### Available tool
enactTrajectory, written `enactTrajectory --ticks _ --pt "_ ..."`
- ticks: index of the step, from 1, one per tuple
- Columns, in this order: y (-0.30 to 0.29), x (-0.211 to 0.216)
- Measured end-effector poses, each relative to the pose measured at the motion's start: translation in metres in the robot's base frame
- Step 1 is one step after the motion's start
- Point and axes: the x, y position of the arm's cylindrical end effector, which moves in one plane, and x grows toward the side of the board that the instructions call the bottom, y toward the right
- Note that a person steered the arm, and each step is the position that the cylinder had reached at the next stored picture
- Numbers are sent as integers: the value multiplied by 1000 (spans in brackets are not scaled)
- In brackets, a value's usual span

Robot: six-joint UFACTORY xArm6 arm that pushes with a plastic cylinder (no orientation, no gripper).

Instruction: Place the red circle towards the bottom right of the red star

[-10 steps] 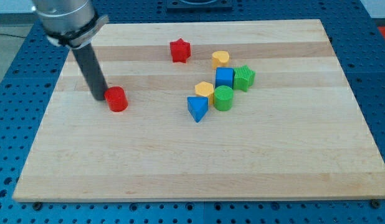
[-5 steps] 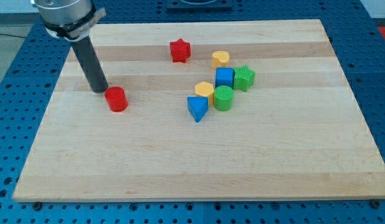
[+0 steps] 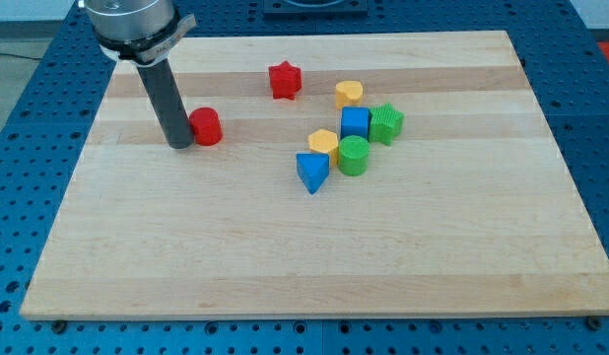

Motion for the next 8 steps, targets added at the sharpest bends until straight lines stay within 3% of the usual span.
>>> enactTrajectory --ticks 2,3,4,5,6,8 --pt "-26 28" --pt "-7 -30" --pt "42 -40" --pt "-2 -24" --pt "-1 9" --pt "59 -7"
